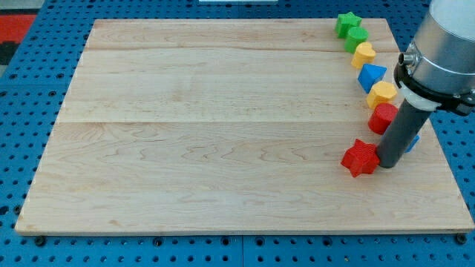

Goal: Put the red star to the left of the yellow hexagon

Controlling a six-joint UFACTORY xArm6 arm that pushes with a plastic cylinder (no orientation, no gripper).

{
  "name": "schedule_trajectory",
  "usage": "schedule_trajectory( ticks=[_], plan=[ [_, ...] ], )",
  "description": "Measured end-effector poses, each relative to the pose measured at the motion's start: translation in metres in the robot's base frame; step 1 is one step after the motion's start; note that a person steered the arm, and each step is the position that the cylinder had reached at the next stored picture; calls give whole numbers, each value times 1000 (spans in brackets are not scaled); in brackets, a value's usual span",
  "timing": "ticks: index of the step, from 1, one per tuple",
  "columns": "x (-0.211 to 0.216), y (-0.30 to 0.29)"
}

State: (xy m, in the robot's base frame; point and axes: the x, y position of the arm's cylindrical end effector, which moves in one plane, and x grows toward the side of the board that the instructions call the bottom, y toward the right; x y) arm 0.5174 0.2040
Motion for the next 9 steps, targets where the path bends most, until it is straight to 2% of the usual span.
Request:
schedule_trajectory(
  ticks=[3,5,6,7,8,9],
  plan=[
    [-3,-10],
    [-3,-93],
    [-3,-95],
    [43,-93],
    [50,-93],
    [48,-124]
  ],
)
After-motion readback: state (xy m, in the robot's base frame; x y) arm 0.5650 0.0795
